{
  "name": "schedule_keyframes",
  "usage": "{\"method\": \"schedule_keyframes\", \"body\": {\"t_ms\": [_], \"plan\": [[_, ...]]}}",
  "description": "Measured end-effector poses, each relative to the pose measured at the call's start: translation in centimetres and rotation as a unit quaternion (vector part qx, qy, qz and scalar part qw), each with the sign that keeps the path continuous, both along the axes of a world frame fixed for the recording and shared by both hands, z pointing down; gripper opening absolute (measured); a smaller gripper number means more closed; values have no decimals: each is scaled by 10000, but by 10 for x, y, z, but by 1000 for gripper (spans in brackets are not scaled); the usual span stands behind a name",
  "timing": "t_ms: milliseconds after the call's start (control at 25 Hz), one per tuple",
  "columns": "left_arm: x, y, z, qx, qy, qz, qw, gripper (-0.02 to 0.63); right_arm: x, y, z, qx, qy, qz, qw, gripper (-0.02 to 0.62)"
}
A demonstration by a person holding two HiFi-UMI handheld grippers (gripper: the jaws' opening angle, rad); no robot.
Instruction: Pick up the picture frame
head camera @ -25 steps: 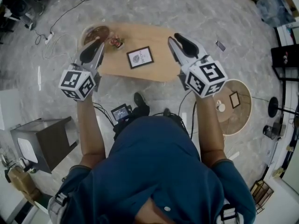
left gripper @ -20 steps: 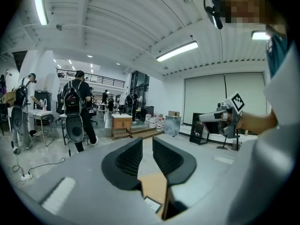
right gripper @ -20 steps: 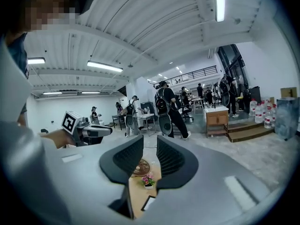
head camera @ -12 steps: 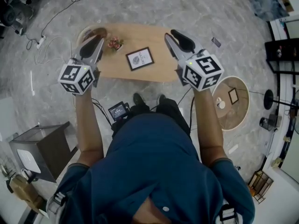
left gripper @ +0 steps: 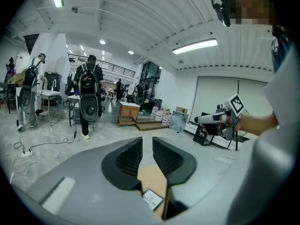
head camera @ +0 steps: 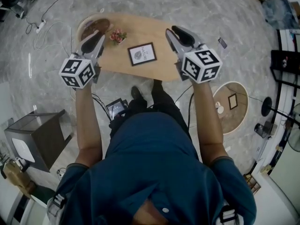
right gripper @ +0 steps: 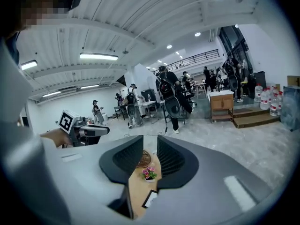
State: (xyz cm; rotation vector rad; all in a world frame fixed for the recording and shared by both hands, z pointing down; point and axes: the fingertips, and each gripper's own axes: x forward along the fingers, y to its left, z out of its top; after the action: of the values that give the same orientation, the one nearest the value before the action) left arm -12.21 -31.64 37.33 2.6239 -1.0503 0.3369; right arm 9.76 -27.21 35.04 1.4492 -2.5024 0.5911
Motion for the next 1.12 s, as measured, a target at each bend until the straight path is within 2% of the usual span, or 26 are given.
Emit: {"method": "schedule_keyframes", "body": {"t_ms": [320, 600, 880, 1120], "plan": [[8, -43, 78, -647, -187, -211, 9975, 66, 2, -60, 74, -636, -9, -297, 9975, 83], [7, -51, 169, -1455, -424, -384, 9877, 66, -8, -92, 167, -1388, 14, -455, 9893, 83], [1, -47, 258, -2201, -580, -600, 9719, 67, -11, -103, 257, -2036, 169, -541, 9774, 83], [2, -42, 330, -2808, -520, -798, 9550, 67, -2, -96, 339, -2713, 328, -533, 9605, 86]]}}
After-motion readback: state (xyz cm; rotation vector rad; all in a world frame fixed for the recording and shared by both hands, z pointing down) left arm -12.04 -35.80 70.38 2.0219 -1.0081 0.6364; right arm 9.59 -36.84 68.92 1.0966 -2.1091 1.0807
